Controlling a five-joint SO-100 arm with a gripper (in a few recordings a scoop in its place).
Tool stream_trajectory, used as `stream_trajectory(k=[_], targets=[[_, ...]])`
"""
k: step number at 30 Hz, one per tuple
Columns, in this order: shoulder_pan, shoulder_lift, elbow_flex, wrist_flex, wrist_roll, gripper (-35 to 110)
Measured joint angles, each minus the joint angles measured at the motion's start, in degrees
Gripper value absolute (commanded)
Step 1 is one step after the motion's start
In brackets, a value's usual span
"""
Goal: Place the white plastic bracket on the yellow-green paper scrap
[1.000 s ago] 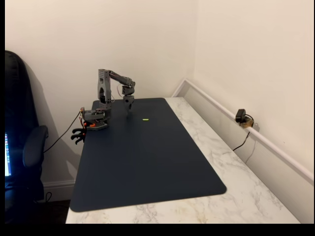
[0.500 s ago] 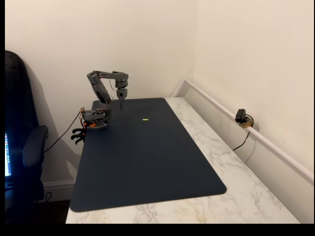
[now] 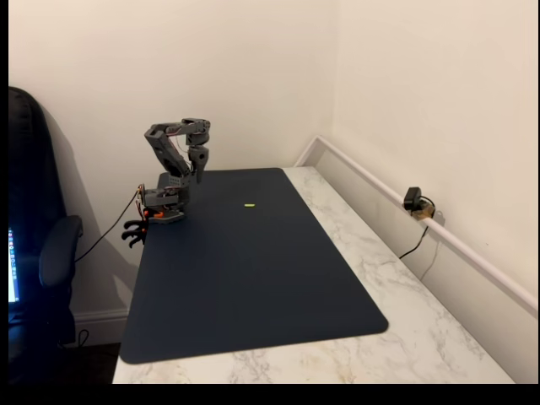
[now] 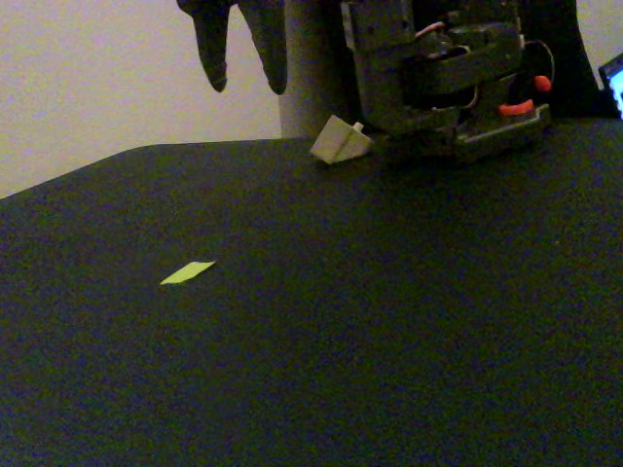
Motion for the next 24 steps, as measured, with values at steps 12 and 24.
stream_trajectory(k=[12, 24], targets=[[2.81, -0.62, 3.52, -1.76, 5.8, 44], [-3.43, -13.36, -5.54, -6.24, -8.88, 50]])
